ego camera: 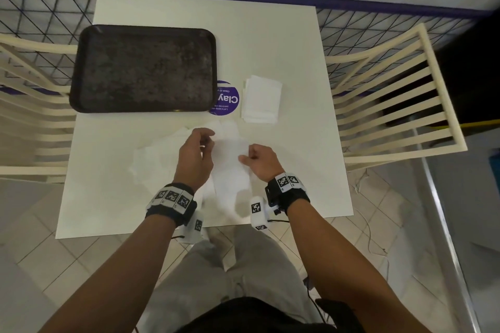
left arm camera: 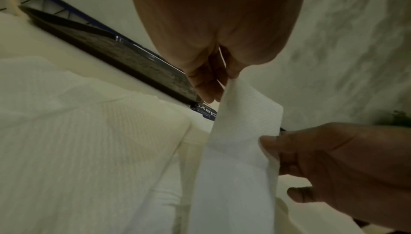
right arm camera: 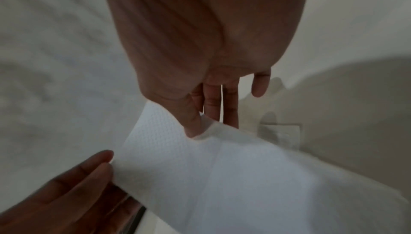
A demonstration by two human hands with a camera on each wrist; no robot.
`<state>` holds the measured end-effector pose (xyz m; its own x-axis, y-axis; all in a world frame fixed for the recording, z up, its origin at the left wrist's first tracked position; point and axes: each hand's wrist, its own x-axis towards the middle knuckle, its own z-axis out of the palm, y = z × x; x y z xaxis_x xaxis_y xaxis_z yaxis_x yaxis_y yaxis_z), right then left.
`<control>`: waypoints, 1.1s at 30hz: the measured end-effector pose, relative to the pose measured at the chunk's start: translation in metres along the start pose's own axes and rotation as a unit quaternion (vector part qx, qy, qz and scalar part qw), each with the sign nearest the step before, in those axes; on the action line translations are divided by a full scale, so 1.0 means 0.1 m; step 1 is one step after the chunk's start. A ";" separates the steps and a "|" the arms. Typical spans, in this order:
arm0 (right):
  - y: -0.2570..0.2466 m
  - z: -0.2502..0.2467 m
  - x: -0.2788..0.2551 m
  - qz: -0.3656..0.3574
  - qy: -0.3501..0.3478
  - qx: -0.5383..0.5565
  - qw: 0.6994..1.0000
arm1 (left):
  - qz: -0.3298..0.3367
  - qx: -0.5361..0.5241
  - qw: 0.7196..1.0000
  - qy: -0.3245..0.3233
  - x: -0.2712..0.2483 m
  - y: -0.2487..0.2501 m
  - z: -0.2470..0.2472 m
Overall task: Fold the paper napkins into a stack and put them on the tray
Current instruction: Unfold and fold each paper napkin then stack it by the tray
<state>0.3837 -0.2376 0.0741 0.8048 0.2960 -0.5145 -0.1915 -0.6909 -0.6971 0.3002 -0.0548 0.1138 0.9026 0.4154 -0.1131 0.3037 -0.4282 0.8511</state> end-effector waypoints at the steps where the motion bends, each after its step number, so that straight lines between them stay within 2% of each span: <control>1: -0.01 -0.02 -0.01 -0.002 0.006 0.019 1.000 | -0.028 -0.019 0.999 0.008 0.00 0.01 0.01; 3: -0.03 -0.04 -0.03 -0.010 0.015 0.052 0.998 | -0.112 -0.068 0.991 -0.005 0.01 -0.03 0.02; 5: -0.03 -0.05 -0.02 -0.021 0.025 0.070 0.997 | -0.176 -0.085 0.979 -0.060 0.01 -0.10 0.03; 7: -0.07 -0.09 -0.03 -0.026 0.030 0.087 0.995 | -0.162 -0.044 0.978 -0.126 -0.01 -0.19 0.06; 8: -0.09 -0.11 -0.03 -0.031 0.034 0.092 0.995 | -0.145 -0.015 0.980 -0.139 -0.03 -0.21 0.07; 11: -0.13 -0.14 -0.04 -0.034 0.033 0.099 0.994 | -0.128 -0.015 0.984 -0.119 -0.05 -0.29 0.09; 15: -0.14 -0.14 -0.05 -0.028 -0.018 0.078 0.996 | -0.129 -0.050 0.986 -0.095 -0.03 -0.28 0.08; 19: -0.14 -0.16 -0.08 -0.055 -0.009 0.043 0.998 | -0.133 -0.090 0.982 -0.096 -0.01 -0.27 0.05; 22: -0.16 -0.16 -0.12 -0.077 0.004 0.065 0.995 | -0.166 -0.167 0.968 -0.091 -0.03 -0.27 0.02; 26: -0.21 -0.16 -0.17 -0.058 -0.006 0.154 0.986 | -0.217 -0.273 0.935 -0.071 -0.05 -0.17 0.02; 33: -0.24 -0.15 -0.21 0.019 -0.021 0.233 0.972 | -0.257 -0.316 0.911 -0.069 -0.04 -0.12 -0.01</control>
<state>0.3801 -0.2374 0.1093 0.7703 0.3097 -0.5575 -0.4620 -0.3318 -0.8225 0.2931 -0.0507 0.1047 0.7334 0.3074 -0.6063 0.5006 0.3592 0.7876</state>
